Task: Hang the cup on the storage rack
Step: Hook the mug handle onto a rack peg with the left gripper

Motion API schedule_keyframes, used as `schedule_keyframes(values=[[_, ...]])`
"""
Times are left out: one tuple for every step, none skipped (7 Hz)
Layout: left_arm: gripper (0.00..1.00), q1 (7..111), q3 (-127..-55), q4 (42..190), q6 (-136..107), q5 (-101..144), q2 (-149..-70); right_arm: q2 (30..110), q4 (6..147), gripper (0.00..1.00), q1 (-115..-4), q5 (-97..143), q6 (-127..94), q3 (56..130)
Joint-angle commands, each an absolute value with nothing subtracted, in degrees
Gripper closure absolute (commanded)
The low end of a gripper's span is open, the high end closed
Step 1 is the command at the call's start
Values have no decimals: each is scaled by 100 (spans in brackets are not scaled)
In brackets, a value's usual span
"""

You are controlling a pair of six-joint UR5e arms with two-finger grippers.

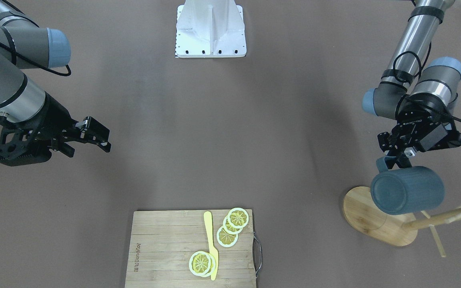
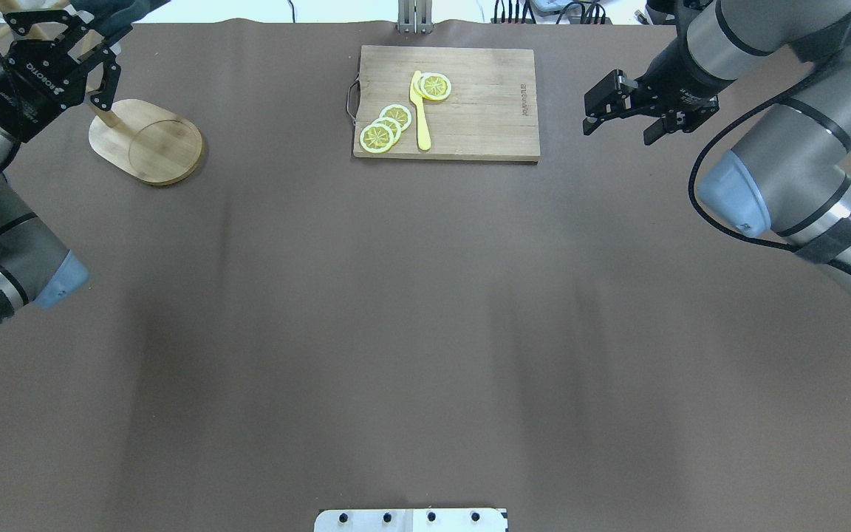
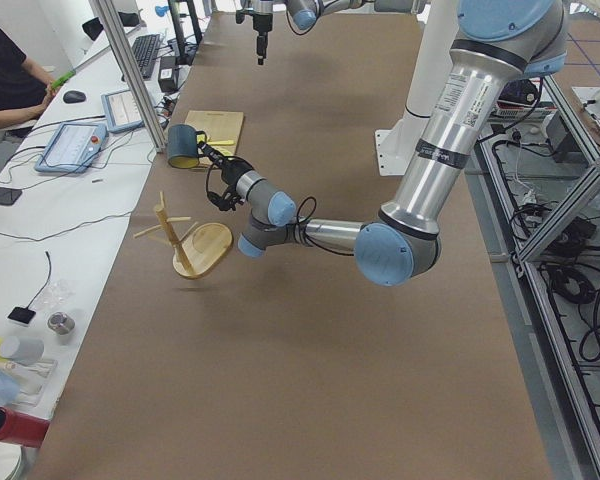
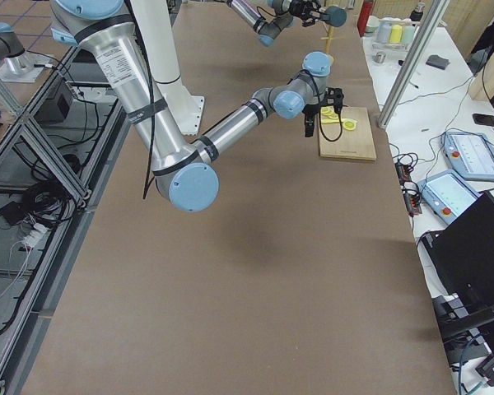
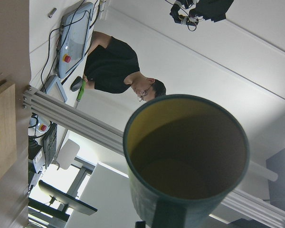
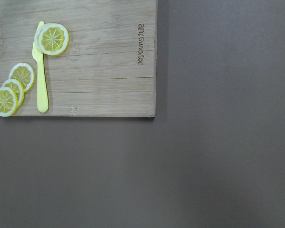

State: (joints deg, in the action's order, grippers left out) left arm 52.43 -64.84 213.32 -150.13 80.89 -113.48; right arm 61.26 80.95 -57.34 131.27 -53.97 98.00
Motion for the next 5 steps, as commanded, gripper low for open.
schedule_keyframes(values=[[100,5300,-6206,21296,-15021,7981,-11504,6126,8095,0,-5704,13087,-5405,9800],[100,5343,-6031,21252,-15012,7946,-11574,6126,8095,0,-5704,13087,-5405,9809],[100,5361,-5968,21121,-15012,7937,-11619,6126,8095,0,-5695,13096,-5405,9800],[100,5405,-5959,20998,-15012,7945,-11619,6117,8095,0,-5678,13061,-5397,9800],[100,5449,-5924,20988,-15020,7945,-11619,6117,8095,0,-5678,13061,-5396,9800]])
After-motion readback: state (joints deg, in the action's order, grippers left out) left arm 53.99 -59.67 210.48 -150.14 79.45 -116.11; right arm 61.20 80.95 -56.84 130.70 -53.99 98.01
